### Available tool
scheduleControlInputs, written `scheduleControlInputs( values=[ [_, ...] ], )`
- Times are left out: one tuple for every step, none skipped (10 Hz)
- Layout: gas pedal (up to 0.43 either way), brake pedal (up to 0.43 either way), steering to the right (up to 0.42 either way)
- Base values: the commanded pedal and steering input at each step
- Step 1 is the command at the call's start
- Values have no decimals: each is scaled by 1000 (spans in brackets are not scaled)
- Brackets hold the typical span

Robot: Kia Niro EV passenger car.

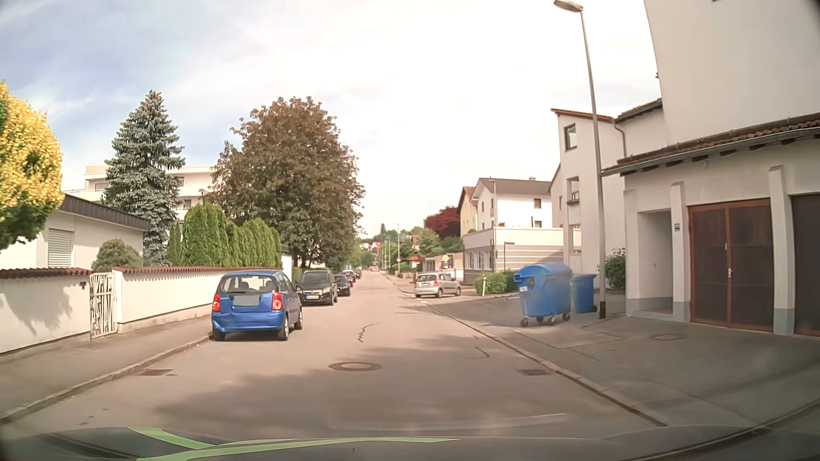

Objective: Follow the waypoints while adhering to traffic rules and regulations

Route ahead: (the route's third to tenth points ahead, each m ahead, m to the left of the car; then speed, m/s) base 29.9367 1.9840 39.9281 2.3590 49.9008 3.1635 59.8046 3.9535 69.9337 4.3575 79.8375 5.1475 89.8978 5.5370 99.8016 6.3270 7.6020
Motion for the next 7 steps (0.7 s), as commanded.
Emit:
scheduleControlInputs(
  values=[
    [39, 0, -16],
    [39, 0, -16],
    [28, 0, -16],
    [0, 0, -16],
    [0, 0, -16],
    [0, 0, -16],
    [0, 0, -16]
  ],
)
